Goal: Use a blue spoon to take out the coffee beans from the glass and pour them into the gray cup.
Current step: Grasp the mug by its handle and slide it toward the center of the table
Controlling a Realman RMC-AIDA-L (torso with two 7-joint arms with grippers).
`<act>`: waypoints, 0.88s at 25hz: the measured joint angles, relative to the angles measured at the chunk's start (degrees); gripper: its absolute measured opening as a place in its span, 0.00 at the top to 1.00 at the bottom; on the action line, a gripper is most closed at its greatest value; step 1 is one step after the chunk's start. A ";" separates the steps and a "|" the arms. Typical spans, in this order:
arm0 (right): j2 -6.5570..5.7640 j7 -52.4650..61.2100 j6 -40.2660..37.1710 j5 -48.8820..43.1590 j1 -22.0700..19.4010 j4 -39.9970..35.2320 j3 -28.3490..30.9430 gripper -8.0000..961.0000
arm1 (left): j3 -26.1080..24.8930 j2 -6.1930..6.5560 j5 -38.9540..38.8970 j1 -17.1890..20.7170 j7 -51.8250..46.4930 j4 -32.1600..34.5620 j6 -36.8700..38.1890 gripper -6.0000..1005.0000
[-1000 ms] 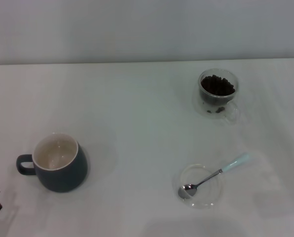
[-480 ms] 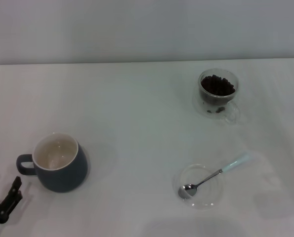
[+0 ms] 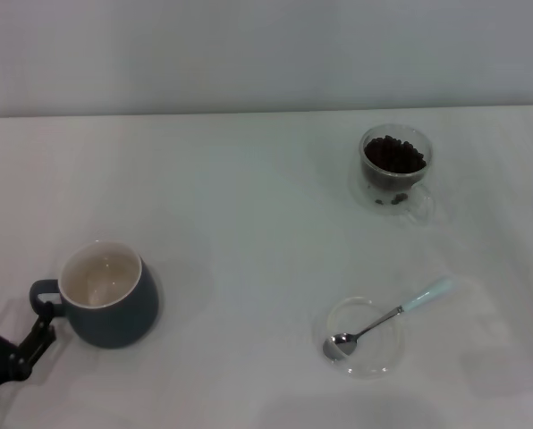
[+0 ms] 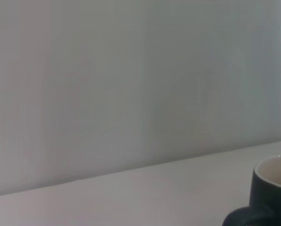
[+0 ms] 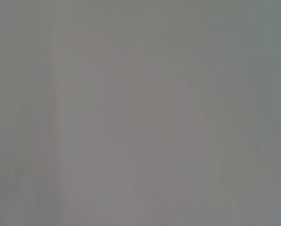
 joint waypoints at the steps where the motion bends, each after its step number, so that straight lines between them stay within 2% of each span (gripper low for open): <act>1: 0.00 -0.04 0.00 0.00 0.01 0.00 0.00 0.09 | 0.00 -0.02 -0.01 -0.26 0.00 0.00 -0.30 0.18; 15: 0.00 0.16 -0.04 0.01 0.21 -0.02 0.00 0.09 | -0.24 -0.17 -1.21 -2.89 0.03 0.29 -3.55 0.21; 22: 0.00 0.20 -0.03 0.11 0.23 -0.20 0.00 0.09 | -0.30 -0.13 -1.22 -3.51 0.04 1.56 -3.65 0.46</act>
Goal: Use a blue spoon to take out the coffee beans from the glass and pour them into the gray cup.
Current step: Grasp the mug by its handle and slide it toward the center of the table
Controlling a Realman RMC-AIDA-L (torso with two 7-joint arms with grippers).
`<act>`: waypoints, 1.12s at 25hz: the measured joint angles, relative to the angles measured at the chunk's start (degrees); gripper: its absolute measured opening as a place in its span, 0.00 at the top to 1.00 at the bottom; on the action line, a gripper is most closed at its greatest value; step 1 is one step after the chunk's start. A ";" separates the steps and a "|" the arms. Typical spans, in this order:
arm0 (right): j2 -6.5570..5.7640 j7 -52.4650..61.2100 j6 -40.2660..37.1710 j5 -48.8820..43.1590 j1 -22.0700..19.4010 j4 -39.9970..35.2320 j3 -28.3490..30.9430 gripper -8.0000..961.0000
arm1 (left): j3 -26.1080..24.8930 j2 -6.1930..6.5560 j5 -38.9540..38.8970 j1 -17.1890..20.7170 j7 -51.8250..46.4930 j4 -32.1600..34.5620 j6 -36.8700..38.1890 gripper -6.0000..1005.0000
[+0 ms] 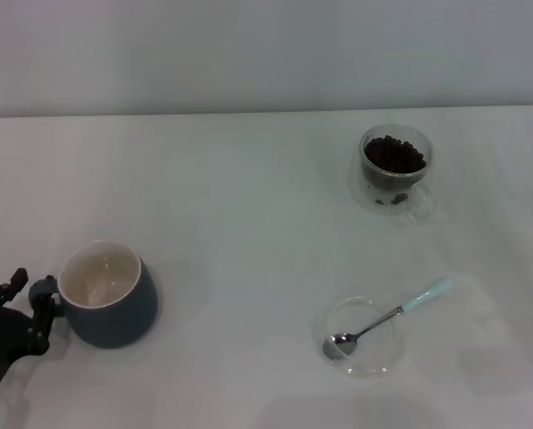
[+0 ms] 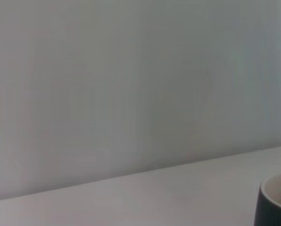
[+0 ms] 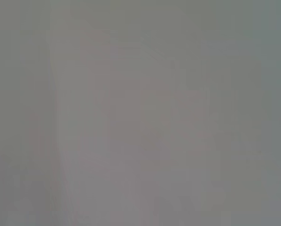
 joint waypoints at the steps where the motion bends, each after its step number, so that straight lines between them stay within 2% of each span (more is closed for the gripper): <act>1: 0.00 0.00 0.00 0.02 0.00 -0.02 0.00 0.09 | -0.02 -0.01 0.00 -0.09 0.00 0.01 -0.01 0.51; 4: 0.00 0.00 0.07 0.14 0.00 -0.17 0.00 0.09 | 0.08 -0.11 0.00 -0.44 0.00 0.06 -0.03 0.65; 12: 0.00 -0.23 0.43 0.15 0.13 -0.50 0.03 0.09 | 0.11 -0.11 0.01 -1.77 0.09 1.26 -0.08 0.87; 20: -0.08 -0.38 0.20 0.33 -0.01 -0.59 0.47 0.09 | 0.27 -0.19 0.26 -4.00 4.84 4.00 -1.82 0.89; 28: -0.27 -0.54 0.07 0.47 -0.39 -0.84 0.67 0.09 | 0.55 -0.29 0.81 -8.94 9.03 8.17 -7.75 0.88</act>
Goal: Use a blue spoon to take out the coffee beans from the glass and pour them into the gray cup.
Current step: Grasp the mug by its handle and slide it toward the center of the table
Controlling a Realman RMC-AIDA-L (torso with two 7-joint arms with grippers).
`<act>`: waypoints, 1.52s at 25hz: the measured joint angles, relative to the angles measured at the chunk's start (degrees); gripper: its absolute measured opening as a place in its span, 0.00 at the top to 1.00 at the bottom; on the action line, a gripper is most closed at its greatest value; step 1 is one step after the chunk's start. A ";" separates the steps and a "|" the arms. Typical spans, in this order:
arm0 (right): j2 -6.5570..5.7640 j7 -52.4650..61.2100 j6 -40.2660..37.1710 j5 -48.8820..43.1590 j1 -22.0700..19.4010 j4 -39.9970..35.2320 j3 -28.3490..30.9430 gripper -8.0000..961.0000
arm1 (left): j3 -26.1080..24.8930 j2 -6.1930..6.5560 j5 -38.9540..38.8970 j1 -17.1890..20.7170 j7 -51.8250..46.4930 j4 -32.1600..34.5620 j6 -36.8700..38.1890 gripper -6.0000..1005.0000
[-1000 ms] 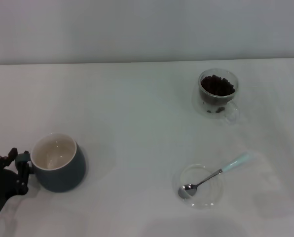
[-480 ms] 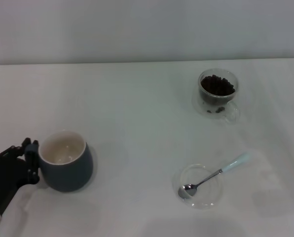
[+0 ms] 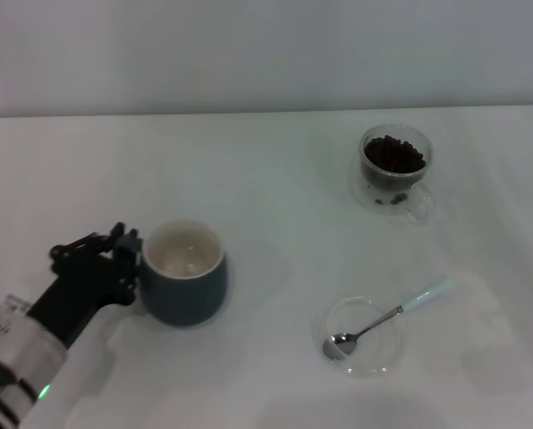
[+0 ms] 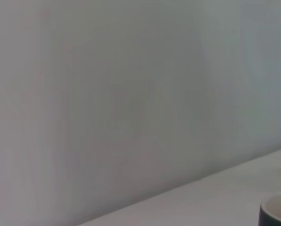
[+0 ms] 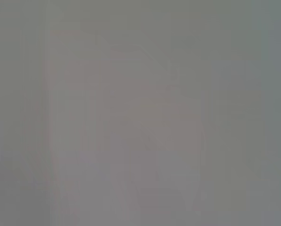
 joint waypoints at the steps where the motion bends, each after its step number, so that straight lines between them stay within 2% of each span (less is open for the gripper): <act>1: -0.03 -0.02 -0.01 0.02 -0.13 -0.19 0.02 0.09 | 0.00 -0.01 0.01 -0.35 0.00 0.27 -0.63 0.88; 6: -0.14 -0.06 -0.01 0.05 -0.40 -1.01 0.03 0.09 | 0.06 -0.11 1.50 -2.10 0.01 2.34 -4.75 0.89; 10: -0.16 -0.07 0.07 0.05 -0.45 -1.28 0.03 0.09 | 0.06 -0.18 2.85 -2.12 0.01 2.42 -4.98 0.88; 16: -0.32 -0.10 -0.02 0.05 -0.47 -1.35 0.03 0.09 | 0.05 -0.28 6.26 -1.05 0.02 3.08 -4.80 0.87; 24: -0.34 -0.07 -0.08 -0.22 -0.43 -1.52 0.03 0.09 | -0.44 -0.16 6.24 0.60 0.00 3.76 -4.16 0.85; 30: -0.18 0.20 -0.08 -0.37 -0.58 -1.83 -0.17 0.09 | -0.41 -0.02 6.20 2.12 -0.72 3.91 -3.71 0.70; 38: -0.21 6.54 0.32 -1.44 -0.76 -1.86 -0.64 0.09 | -0.19 0.07 6.30 5.79 -0.78 4.10 -1.21 0.34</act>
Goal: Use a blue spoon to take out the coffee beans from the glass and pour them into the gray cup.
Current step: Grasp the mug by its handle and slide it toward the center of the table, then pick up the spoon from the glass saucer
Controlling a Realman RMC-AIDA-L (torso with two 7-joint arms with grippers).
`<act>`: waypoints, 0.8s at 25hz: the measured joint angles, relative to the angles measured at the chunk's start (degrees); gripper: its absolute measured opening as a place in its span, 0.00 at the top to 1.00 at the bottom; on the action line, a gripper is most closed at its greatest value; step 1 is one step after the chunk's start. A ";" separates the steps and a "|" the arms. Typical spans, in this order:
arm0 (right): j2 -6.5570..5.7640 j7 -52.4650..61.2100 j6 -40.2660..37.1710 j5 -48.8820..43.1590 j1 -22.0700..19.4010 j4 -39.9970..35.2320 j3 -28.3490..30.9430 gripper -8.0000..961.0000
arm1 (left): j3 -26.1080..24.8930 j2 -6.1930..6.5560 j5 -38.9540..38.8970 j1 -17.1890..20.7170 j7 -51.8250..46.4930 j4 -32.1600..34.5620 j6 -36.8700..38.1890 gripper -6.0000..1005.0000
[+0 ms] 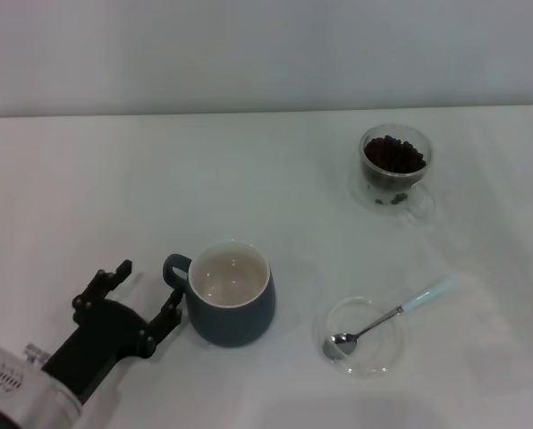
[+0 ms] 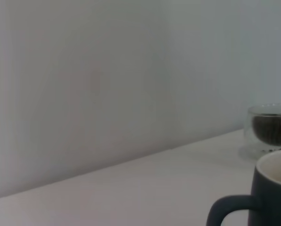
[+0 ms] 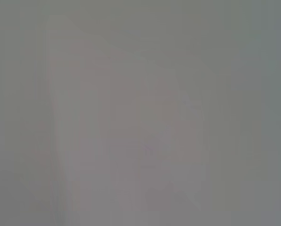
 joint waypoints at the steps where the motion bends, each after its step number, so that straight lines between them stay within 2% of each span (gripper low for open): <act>1: -0.08 1.33 0.17 -0.40 -0.01 0.00 -0.02 0.09 | -0.05 0.01 -0.03 0.58 0.00 0.07 0.56 0.28; 2: -0.19 2.83 0.25 -0.85 -0.02 0.00 -0.02 0.09 | -0.04 0.05 -0.03 1.03 0.00 0.08 1.15 0.23; 6: -1.16 14.05 0.49 -4.31 0.02 0.30 -0.03 0.09 | 0.09 0.18 -0.04 3.46 0.00 -0.13 4.86 0.21; 8: -2.25 24.42 0.86 -9.03 -0.05 0.51 -0.03 0.09 | -0.19 0.19 -0.22 5.13 0.00 -0.30 7.30 0.20; 11: -2.79 29.39 1.11 -11.81 -0.11 0.59 -0.03 0.09 | -0.73 0.21 -2.77 7.71 0.01 -0.75 12.35 0.19; 16: -2.87 35.82 2.24 -16.65 -0.29 1.67 -0.03 0.09 | -0.98 0.27 -6.45 9.29 -0.78 -2.58 17.15 0.20; 20: -2.16 39.10 2.45 -21.20 -0.36 2.19 -0.03 0.09 | -1.06 0.29 -12.05 9.86 -3.98 -3.67 20.24 0.20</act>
